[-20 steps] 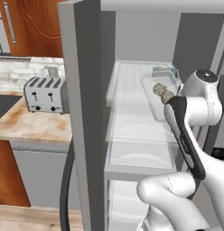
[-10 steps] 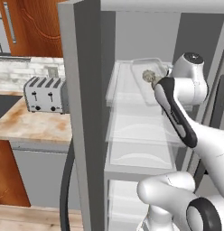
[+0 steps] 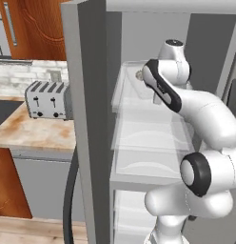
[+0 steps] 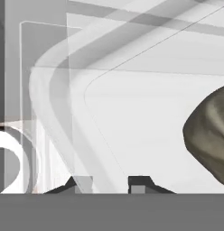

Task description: Place two dumplings into each of the tupperware containers and then place the containers in the fridge.

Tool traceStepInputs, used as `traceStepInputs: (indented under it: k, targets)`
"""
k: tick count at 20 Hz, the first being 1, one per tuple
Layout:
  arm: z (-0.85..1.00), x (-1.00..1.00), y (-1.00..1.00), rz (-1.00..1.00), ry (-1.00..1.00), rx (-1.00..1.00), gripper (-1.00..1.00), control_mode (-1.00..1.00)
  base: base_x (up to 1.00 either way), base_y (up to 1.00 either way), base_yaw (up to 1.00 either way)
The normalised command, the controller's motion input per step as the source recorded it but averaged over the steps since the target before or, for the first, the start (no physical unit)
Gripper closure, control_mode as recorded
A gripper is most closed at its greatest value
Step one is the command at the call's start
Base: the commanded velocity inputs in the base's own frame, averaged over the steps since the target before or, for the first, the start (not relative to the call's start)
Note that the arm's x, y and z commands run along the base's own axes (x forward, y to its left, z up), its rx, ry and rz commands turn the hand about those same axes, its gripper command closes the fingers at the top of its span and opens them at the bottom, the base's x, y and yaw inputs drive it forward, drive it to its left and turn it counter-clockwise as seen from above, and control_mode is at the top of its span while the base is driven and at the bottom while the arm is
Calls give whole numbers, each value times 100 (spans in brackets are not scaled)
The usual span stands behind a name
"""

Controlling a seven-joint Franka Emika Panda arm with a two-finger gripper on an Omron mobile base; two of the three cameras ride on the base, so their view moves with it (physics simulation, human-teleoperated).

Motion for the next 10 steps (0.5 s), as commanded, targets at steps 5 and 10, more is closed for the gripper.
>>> traceStepInputs:
  k: [5, 10]
  targets:
    - [-1, 67, 4, 0, 1, 0, 100, -100, 0, 0, 0]
    - [0, 24, 0, 0, 0, 0, 100, -100, 0, 0, 0]
